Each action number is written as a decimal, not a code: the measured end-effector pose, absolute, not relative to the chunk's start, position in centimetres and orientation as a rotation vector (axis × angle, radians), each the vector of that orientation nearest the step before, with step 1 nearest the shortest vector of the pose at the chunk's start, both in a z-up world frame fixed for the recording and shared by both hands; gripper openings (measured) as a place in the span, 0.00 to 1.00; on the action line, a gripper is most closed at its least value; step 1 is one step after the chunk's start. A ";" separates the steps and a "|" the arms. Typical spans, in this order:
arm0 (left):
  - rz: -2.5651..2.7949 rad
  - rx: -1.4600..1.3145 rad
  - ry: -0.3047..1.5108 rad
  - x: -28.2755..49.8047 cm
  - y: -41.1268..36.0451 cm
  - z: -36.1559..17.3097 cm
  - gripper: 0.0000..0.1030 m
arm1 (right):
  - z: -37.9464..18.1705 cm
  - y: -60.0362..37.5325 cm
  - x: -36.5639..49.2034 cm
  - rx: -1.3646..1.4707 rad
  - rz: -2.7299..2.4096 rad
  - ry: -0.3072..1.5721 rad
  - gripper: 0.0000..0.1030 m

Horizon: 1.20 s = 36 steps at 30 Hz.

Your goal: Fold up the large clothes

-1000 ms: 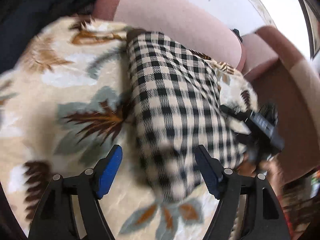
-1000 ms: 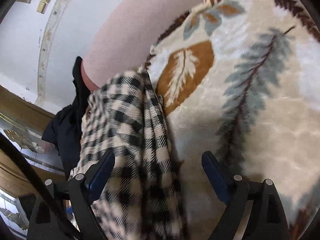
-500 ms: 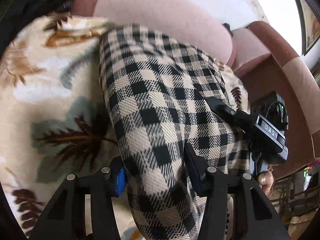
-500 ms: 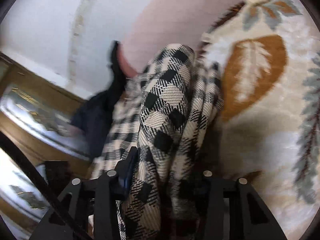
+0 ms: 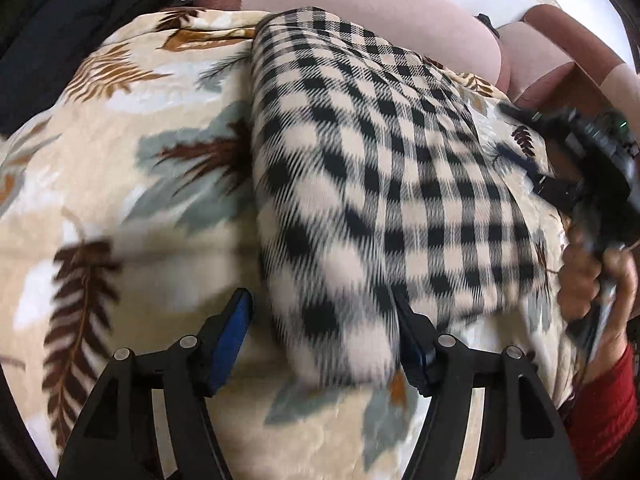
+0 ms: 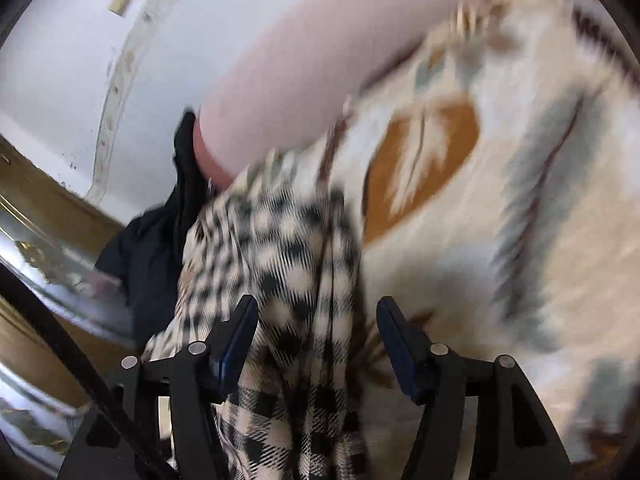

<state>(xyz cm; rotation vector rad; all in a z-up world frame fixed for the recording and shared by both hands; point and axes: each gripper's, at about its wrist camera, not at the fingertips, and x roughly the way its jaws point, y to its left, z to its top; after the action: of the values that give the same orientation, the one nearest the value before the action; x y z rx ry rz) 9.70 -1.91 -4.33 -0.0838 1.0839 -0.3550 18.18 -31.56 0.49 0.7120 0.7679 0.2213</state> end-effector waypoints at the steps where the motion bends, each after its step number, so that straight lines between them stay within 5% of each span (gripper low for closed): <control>1: -0.352 -0.093 1.077 9.2 -1.6 -4.2 0.65 | 1.4 -31.3 17.8 0.698 0.239 0.752 0.58; 5: -0.317 -0.116 1.027 6.1 -0.2 -2.8 0.65 | 3.0 -28.0 16.6 0.674 0.446 0.780 0.55; 11: -0.190 0.004 0.889 2.2 1.5 -0.1 0.65 | -2.1 -26.0 15.7 0.527 0.297 1.074 0.51; 13: -0.128 0.036 0.825 1.4 2.5 0.8 0.65 | -2.0 -27.1 14.0 0.492 0.180 1.056 0.67; 16: -0.054 0.056 0.747 1.2 4.4 1.6 0.69 | 1.3 -26.1 11.6 0.436 0.187 0.957 0.51; 21: 0.016 -0.044 0.704 1.4 8.2 1.9 0.73 | 5.3 -19.6 10.0 0.451 0.444 0.892 0.46; 27: 0.083 -0.127 0.634 0.7 11.5 3.9 0.77 | -0.5 -12.6 14.2 0.662 0.604 1.037 0.44; 29: 0.104 -0.134 0.631 0.6 12.3 4.3 0.77 | -4.1 -12.4 14.7 0.702 0.544 1.109 0.33; 30: 0.094 -0.143 0.629 0.5 12.5 4.5 0.77 | -5.2 -12.4 14.4 0.707 0.521 1.119 0.15; 36: 0.149 -0.127 0.557 -0.4 12.4 5.9 0.77 | -3.2 -13.6 12.0 0.782 0.552 1.073 0.22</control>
<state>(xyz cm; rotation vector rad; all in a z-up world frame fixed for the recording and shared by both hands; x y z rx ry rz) -0.40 12.38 5.88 -0.1270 0.5571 0.1493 12.01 -13.60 -3.22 0.7822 1.0725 0.5516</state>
